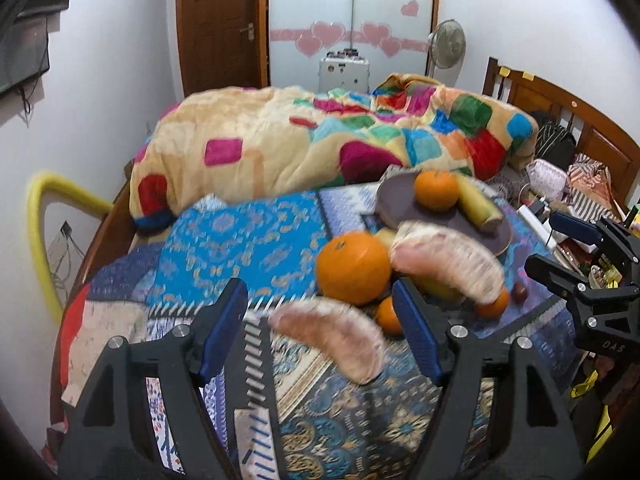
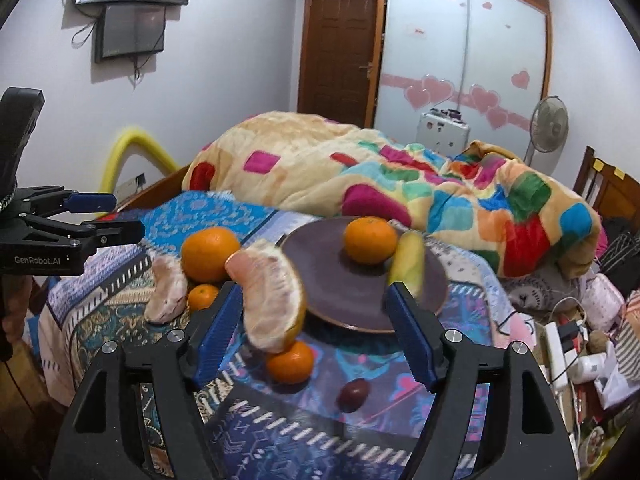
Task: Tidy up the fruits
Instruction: 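Grasp a peeled pomelo segment with the right tool while the left tool grasps another segment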
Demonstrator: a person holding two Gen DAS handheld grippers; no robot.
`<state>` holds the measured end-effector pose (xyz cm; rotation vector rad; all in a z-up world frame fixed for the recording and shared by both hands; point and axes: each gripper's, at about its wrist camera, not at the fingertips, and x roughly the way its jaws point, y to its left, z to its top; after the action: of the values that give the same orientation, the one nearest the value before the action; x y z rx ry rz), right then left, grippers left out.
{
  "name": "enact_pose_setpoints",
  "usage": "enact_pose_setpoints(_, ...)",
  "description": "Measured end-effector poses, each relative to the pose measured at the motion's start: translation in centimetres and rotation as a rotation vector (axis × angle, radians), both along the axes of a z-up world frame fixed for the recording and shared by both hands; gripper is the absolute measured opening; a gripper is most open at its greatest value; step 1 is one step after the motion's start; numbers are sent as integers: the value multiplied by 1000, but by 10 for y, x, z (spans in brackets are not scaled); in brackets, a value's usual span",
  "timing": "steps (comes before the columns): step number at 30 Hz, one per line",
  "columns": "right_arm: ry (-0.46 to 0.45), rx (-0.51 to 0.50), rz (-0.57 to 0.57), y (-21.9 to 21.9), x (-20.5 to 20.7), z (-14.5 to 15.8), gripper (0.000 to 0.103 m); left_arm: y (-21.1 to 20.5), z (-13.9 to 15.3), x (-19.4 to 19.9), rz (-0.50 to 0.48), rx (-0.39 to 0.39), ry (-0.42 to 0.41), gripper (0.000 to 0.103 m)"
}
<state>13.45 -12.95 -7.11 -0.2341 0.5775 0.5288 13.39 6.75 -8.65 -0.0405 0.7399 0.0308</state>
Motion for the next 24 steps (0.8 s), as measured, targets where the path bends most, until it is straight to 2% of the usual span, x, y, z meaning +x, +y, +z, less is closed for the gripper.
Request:
enact_pose_setpoints(8,61,-34,42,23,17,-28,71,10,-38,8,-12,-36,73,75)
enact_pose_setpoints(17,76,-94,77,41,32,-43,70,-7,-57,19,-72,-51,117,75)
enact_pose_setpoints(20,83,-109,86,44,33,-45,63,-9,-63,22,-73,-48,129,77)
enact_pose_setpoints(21,86,-114,90,44,34,-46,53,-9,-65,22,-74,-49,131,77)
enact_pose_setpoints(22,95,-117,97,45,35,-47,50,-9,-66,22,-75,-50,133,77)
enact_pose_setpoints(24,96,-112,102,44,35,-47,49,-9,-67,22,-75,-54,131,77)
